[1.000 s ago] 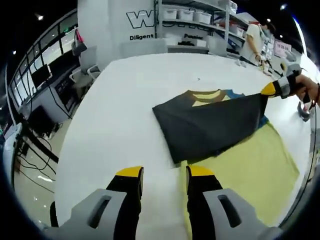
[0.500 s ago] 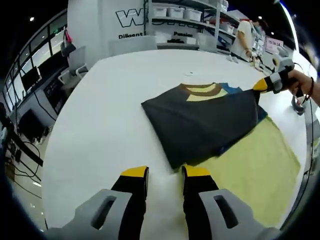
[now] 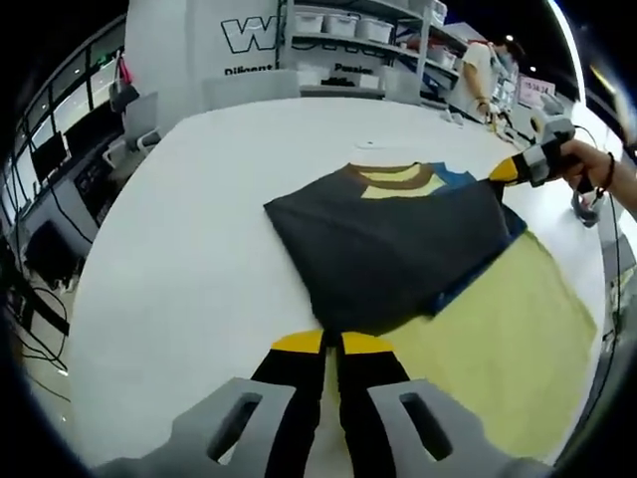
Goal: Fold the garment on the visible template until the final outline fits inside the template.
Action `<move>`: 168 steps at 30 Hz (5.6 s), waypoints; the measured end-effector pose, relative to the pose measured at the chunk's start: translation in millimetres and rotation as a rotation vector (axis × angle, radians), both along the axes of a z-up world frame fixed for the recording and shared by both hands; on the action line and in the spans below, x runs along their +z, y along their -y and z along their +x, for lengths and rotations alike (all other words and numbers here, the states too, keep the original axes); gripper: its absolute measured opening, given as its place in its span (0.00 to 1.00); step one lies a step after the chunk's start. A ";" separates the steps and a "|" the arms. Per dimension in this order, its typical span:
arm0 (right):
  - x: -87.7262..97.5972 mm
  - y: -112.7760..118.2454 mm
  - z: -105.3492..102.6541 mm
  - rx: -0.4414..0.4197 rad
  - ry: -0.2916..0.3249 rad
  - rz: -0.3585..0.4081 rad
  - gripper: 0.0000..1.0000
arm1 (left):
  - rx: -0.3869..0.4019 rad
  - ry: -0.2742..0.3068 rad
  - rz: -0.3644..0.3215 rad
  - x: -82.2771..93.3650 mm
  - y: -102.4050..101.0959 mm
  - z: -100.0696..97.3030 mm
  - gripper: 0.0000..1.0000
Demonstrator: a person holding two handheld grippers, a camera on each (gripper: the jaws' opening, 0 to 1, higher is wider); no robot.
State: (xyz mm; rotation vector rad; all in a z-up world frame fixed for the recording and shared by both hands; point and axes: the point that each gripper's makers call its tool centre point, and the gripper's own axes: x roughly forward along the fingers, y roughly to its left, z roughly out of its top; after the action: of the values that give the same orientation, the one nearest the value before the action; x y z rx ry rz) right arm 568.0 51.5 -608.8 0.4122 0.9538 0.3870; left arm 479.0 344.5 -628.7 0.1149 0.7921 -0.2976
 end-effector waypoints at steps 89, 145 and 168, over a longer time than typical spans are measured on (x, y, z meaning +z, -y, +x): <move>-25.7 9.3 -61.6 0.132 0.091 -0.271 0.07 | 0.050 -0.064 0.055 -0.4 -7.2 -8.1 0.11; 19.4 10.0 -221.0 0.278 0.219 -0.188 0.89 | -0.042 -0.093 -0.066 36.0 15.8 -132.4 0.86; -17.0 31.4 -282.5 0.326 0.106 -0.269 0.74 | -0.002 -0.278 -0.115 5.9 20.4 -200.6 0.73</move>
State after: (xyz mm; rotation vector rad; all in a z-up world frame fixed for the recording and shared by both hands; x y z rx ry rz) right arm 285.5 20.1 -625.7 -0.0106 0.9552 0.5619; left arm 278.4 324.1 -622.8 -0.0347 1.0484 -0.3648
